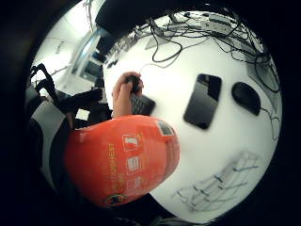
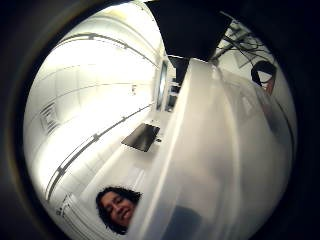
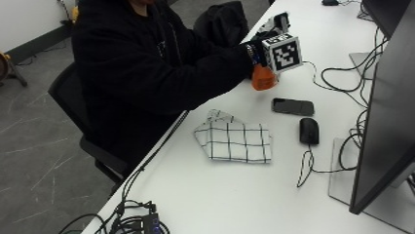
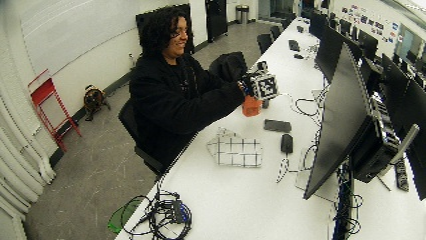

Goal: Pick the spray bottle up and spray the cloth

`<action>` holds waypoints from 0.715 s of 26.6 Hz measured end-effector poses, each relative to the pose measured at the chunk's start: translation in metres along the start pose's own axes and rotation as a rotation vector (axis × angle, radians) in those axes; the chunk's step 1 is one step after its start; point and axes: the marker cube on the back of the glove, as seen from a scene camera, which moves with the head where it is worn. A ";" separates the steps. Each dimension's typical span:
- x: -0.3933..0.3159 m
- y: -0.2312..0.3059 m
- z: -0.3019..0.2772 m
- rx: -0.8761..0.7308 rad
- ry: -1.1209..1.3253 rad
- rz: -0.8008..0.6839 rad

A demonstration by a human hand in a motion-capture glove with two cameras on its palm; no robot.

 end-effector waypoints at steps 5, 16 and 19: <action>0.032 0.002 0.035 0.077 -0.008 0.011; 0.062 -0.011 0.044 0.143 0.053 0.020; 0.060 -0.011 0.043 0.155 0.045 0.008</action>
